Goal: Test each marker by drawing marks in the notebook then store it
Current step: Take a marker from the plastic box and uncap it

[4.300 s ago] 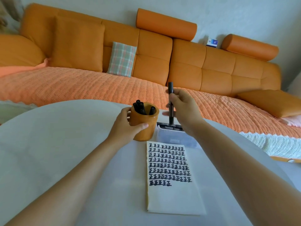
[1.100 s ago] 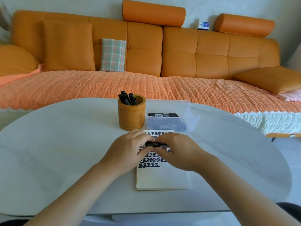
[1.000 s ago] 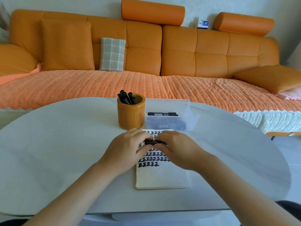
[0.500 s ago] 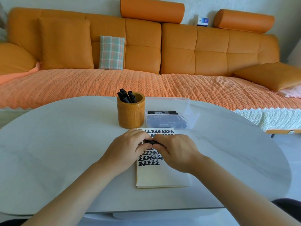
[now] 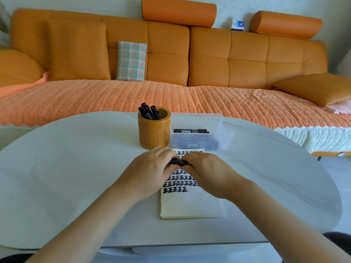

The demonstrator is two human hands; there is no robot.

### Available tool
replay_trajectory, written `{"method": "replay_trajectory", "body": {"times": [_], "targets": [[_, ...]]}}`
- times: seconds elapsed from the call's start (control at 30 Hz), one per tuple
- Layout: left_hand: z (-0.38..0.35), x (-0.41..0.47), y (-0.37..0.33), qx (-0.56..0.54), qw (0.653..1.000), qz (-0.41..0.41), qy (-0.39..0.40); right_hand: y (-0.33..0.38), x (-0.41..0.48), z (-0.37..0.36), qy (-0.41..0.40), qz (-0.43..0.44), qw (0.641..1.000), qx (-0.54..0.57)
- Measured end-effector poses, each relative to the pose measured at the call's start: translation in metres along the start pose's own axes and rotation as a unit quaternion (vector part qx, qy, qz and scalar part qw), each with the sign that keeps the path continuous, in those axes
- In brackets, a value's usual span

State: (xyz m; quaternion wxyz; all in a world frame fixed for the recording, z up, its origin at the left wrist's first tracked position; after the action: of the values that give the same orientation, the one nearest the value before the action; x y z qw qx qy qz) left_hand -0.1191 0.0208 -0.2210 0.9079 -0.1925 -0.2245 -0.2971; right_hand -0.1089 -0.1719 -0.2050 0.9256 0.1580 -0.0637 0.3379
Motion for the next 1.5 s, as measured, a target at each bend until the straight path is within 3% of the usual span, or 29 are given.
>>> {"method": "replay_trajectory", "body": {"times": [0.17, 0.37, 0.47, 0.57, 0.67, 0.73, 0.83, 0.9, 1.0, 1.13, 1.3, 1.5], "targets": [[-0.002, 0.004, -0.002, 0.021, 1.0, -0.016, 0.013, -0.005, -0.001, 0.002, -0.033, 0.032, 0.996, -0.082], [0.0, 0.008, -0.001, -0.098, 0.989, 0.08, 0.073, -0.008, 0.001, 0.005, -0.078, 0.098, 0.978, -0.165], [0.0, 0.007, 0.001, -0.08, 0.994, 0.053, 0.049, -0.005, -0.001, 0.004, -0.063, 0.062, 0.982, -0.168], [0.006, 0.008, 0.0, 0.011, 0.999, -0.036, -0.001, 0.0, 0.001, 0.009, 0.005, -0.028, 1.0, 0.009], [0.01, 0.008, -0.001, 0.038, 0.996, -0.08, -0.004, 0.001, 0.001, 0.02, 0.066, -0.103, 0.971, 0.206], [0.006, 0.008, -0.002, 0.017, 0.998, -0.062, 0.012, 0.0, 0.0, 0.022, 0.079, -0.084, 0.983, 0.141], [0.002, 0.01, -0.002, -0.074, 0.994, 0.044, 0.074, -0.001, -0.001, 0.014, -0.019, 0.021, 0.993, -0.116], [0.003, 0.012, 0.0, -0.133, 0.979, 0.103, 0.113, -0.004, -0.003, 0.012, -0.07, 0.059, 0.982, -0.168], [0.006, 0.01, 0.001, -0.156, 0.979, 0.091, 0.092, -0.003, -0.002, 0.012, -0.092, 0.063, 0.977, -0.179], [0.004, 0.005, 0.0, -0.108, 0.993, 0.029, 0.037, 0.003, -0.002, 0.017, -0.048, 0.042, 0.99, -0.127], [0.004, 0.002, 0.0, -0.074, 0.996, 0.037, -0.012, 0.002, -0.002, 0.017, -0.023, 0.042, 0.993, -0.111], [0.004, 0.003, -0.005, -0.082, 0.996, 0.032, -0.023, 0.008, -0.005, 0.009, -0.002, -0.029, 0.996, -0.081]]}}
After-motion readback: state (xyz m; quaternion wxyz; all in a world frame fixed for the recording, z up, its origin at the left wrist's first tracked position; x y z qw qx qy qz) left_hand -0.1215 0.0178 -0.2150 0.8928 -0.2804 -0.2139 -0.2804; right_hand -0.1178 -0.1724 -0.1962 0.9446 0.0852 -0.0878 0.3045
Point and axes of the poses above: each hand's wrist, its own x-axis towards the middle knuckle, its own z-axis out of the back of the hand, y = z × x, the point moved 1 cm from there along x, towards the middle knuckle, and after that the axes turned 2 degrees about x, right-handed, at the moved point
